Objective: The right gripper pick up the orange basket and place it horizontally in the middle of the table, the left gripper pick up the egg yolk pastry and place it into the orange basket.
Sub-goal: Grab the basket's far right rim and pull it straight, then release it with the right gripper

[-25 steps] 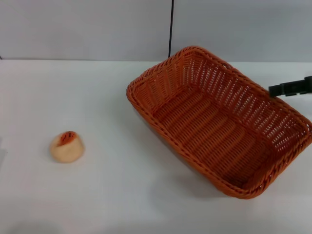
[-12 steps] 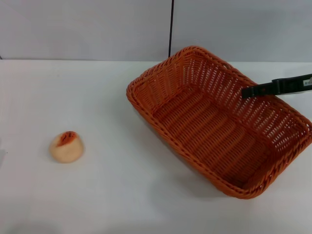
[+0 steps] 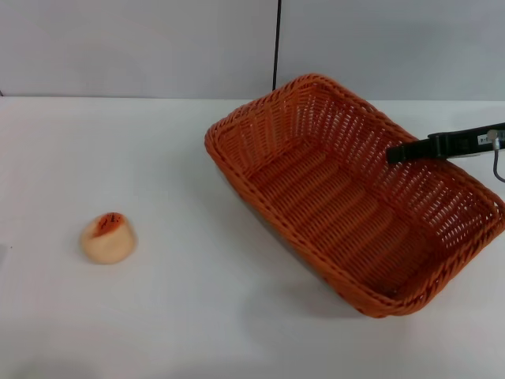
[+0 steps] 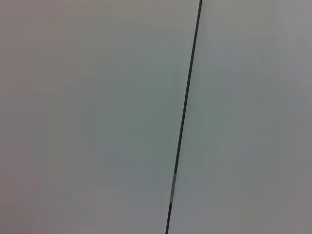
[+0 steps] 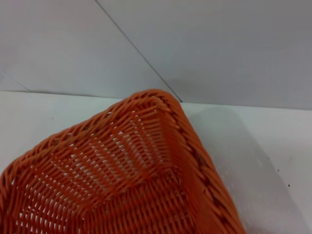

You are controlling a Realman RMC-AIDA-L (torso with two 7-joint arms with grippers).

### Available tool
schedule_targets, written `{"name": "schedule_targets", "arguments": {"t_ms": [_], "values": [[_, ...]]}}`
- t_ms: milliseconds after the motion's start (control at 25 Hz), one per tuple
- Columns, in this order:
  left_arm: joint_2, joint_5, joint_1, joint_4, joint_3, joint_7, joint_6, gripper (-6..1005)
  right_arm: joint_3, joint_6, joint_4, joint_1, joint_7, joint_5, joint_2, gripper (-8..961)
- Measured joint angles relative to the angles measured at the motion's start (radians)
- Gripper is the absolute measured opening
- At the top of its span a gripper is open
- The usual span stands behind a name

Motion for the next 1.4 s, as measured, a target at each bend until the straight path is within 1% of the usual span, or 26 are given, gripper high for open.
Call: {"name": "schedule_targets", "arguments": {"t_ms": [120, 160, 280, 520, 640, 720, 760, 800, 920, 960, 1080, 1240, 1360, 1400], "values": [[0.0, -0.002, -0.001, 0.002, 0.0, 0.0, 0.0, 798, 0.0, -0.004, -0.01, -0.006, -0.01, 0.004, 0.004, 459], [0.0, -0.003, -0.001, 0.003, -0.001, 0.0, 0.0, 798, -0.001, -0.01, -0.026, -0.011, -0.021, 0.007, 0.011, 434], [0.0, -0.004, -0.001, 0.005, -0.004, 0.0, 0.0, 798, -0.007, -0.012, -0.037, -0.012, -0.025, 0.007, 0.017, 360], [0.002, -0.006, -0.002, 0.009, -0.008, 0.0, 0.001, 798, -0.049, -0.017, -0.071, -0.006, -0.031, 0.01, 0.024, 237], [0.004, -0.006, -0.003, 0.01, -0.01, 0.0, 0.004, 798, -0.064, -0.049, -0.104, -0.003, -0.066, 0.025, 0.026, 181], [0.004, -0.007, -0.003, 0.011, -0.011, 0.002, 0.005, 798, -0.069, -0.09, -0.135, 0.001, -0.097, 0.032, 0.026, 179], [0.005, -0.008, -0.003, 0.012, -0.013, 0.004, 0.006, 798, -0.08, -0.121, -0.173, 0.002, -0.121, 0.033, 0.026, 179], [0.005, -0.008, -0.003, 0.012, -0.013, 0.004, 0.006, 798, -0.08, -0.121, -0.173, 0.002, -0.121, 0.033, 0.026, 178], [0.006, -0.009, -0.002, 0.016, -0.016, 0.006, 0.006, 798, -0.107, -0.174, -0.239, 0.003, -0.168, 0.033, 0.025, 175], [0.007, -0.009, -0.002, 0.021, -0.021, 0.004, 0.008, 798, -0.122, -0.217, -0.283, 0.006, -0.207, 0.034, 0.022, 174], [0.007, -0.009, -0.002, 0.024, -0.027, 0.003, 0.012, 799, -0.129, -0.257, -0.322, 0.01, -0.255, 0.034, 0.02, 172], [0.006, -0.009, 0.0, 0.024, -0.028, 0.003, 0.019, 799, -0.139, -0.325, -0.376, 0.015, -0.4, 0.034, 0.021, 173], [0.005, -0.009, 0.005, 0.024, -0.028, 0.003, 0.025, 799, -0.15, -0.336, -0.383, 0.019, -0.538, 0.043, 0.024, 172], [0.005, -0.009, 0.008, 0.023, -0.028, 0.002, 0.031, 799, -0.15, -0.336, -0.383, 0.019, -0.538, 0.043, 0.024, 172]]}}
